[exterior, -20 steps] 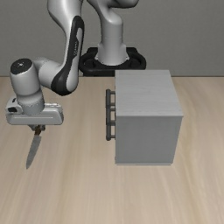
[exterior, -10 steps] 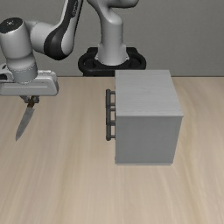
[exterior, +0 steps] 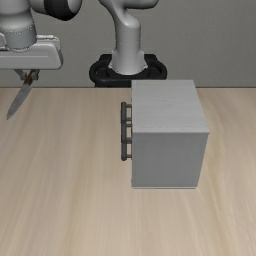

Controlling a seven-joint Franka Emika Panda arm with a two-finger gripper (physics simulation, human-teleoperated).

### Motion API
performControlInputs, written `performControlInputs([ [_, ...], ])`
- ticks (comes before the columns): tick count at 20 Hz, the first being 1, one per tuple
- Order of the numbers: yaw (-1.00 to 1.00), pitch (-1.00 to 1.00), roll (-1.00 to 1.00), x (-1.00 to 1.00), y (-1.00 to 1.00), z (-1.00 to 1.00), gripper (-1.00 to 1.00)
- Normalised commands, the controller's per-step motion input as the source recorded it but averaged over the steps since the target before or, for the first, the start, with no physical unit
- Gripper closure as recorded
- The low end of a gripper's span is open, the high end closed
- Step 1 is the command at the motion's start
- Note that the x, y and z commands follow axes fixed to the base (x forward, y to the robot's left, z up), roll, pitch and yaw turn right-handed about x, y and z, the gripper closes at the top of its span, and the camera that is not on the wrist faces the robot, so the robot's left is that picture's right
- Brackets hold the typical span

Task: Pick up the knife and place it on the top of the cabinet

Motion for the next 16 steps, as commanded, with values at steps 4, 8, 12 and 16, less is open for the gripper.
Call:
performControlInputs([
  [4, 0.00, 0.00, 0.00, 0.00, 0.50, 0.50, 1.00],
  [8, 0.00, 0.00, 0.00, 0.00, 1.00, 0.00, 1.00],
  [12, 0.00, 0.00, 0.00, 0.00, 1.00, 0.00, 1.00],
  [16, 0.00, 0.00, 0.00, 0.00, 1.00, 0.00, 1.00],
])
